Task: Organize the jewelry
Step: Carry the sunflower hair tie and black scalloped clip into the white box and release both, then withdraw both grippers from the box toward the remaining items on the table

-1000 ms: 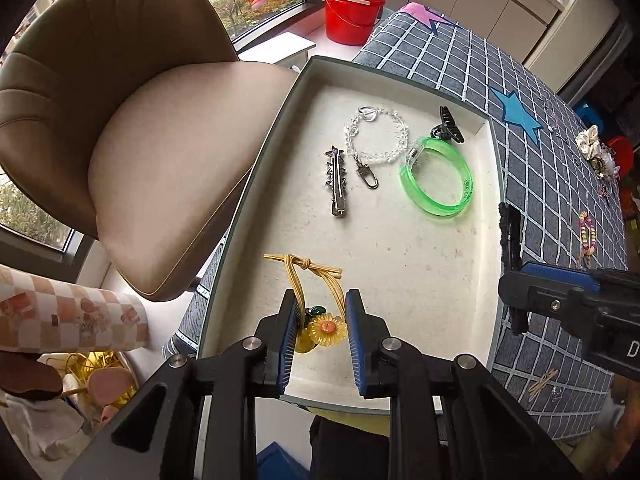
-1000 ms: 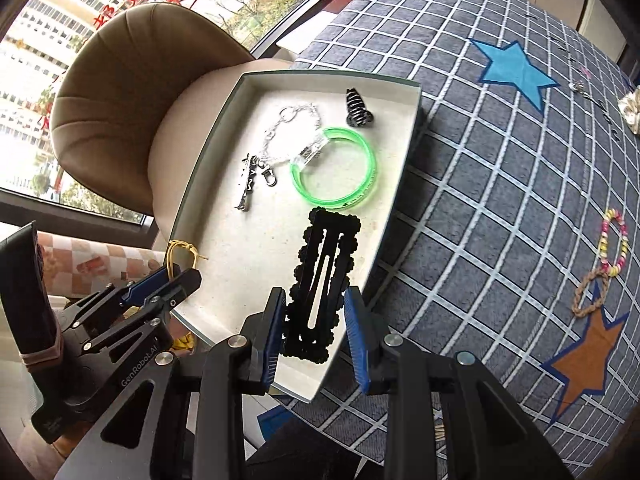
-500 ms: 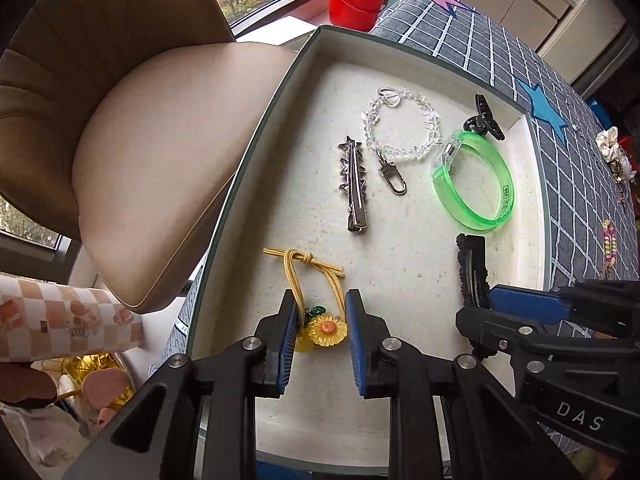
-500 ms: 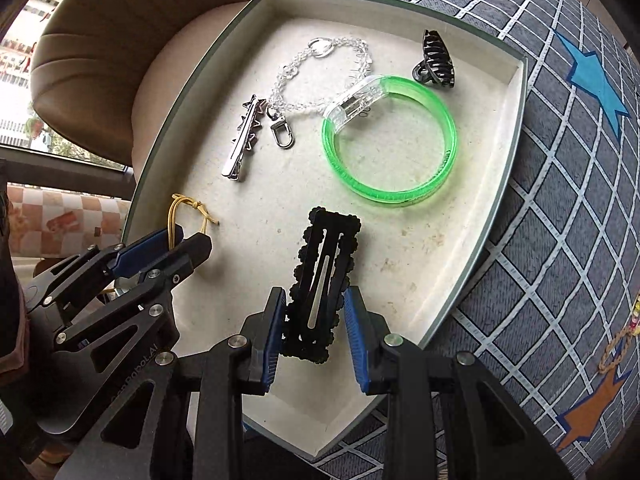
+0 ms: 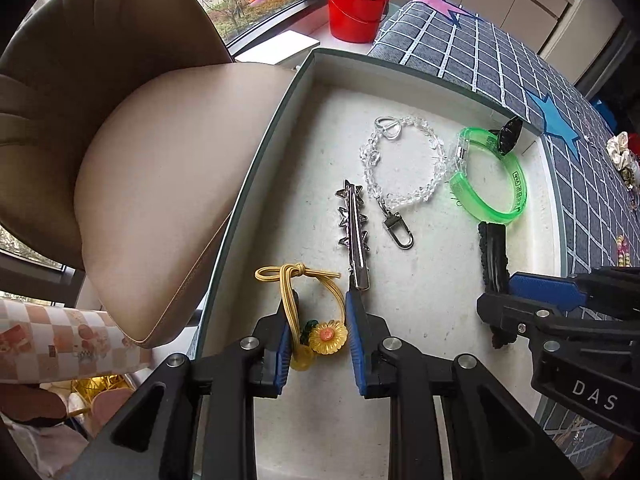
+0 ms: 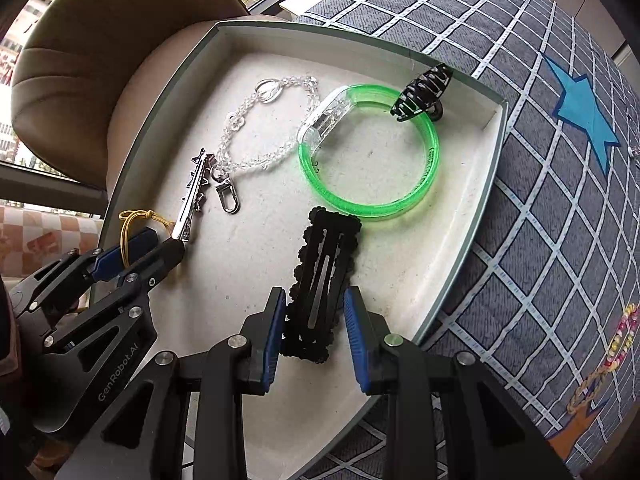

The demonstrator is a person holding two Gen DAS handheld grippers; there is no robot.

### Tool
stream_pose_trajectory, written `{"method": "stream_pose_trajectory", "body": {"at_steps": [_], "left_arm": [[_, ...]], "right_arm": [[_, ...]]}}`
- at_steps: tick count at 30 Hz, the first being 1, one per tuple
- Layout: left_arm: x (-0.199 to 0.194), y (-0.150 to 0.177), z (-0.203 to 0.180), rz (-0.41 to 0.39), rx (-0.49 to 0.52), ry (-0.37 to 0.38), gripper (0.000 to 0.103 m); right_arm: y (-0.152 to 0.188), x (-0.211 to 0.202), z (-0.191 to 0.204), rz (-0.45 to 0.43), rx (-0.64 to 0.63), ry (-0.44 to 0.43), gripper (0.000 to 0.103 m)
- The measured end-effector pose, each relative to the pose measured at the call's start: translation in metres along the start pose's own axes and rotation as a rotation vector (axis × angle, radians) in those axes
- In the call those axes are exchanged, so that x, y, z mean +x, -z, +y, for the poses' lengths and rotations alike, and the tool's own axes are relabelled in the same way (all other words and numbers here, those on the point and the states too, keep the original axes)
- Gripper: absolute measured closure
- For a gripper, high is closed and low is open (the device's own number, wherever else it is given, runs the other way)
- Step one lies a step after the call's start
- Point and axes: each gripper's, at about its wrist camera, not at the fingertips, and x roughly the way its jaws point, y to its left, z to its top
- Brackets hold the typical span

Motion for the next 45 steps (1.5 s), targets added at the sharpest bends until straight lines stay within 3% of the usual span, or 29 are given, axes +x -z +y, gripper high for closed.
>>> {"method": "stream_pose_trajectory", "body": {"at_steps": [9,13,26,28,29,37,40,45], "left_arm": [[-0.002,0.001,-0.003,0.023,0.001,-0.037,0.069],[-0.006,0.005,-0.004,0.032,0.008,-0.043,0.069],[-0.03,0.019,-0.011,0.034,0.02,-0.056,0.068],[-0.032,0.019,-0.01,0.04,0.012,-0.055,0.015],[-0.037,0.02,-0.011,0.018,0.0,-0.072,0.0],[-0.06,0.022,-0.02,-0.029,0.062,-0.137,0.0],[-0.07,0.025,-0.025,-0.027,0.064,-0.149,0.0],[-0.079,0.036,-0.037,-0.017,0.085,-0.131,0.0]], "right_arm": [[-0.003,-0.003,-0.002,0.009,0.019,-0.016,0.069],[-0.004,-0.013,-0.012,-0.001,0.044,-0.037,0.049],[0.015,-0.088,-0.054,-0.124,0.138,-0.086,0.044],[0.024,-0.091,-0.056,-0.126,0.149,-0.085,0.044],[0.028,-0.09,-0.055,-0.126,0.155,-0.084,0.044],[0.056,-0.092,-0.055,-0.127,0.212,-0.09,0.038],[0.07,-0.098,-0.059,-0.131,0.234,-0.096,0.023],[0.097,-0.103,-0.07,-0.122,0.277,-0.087,0.023]]}}
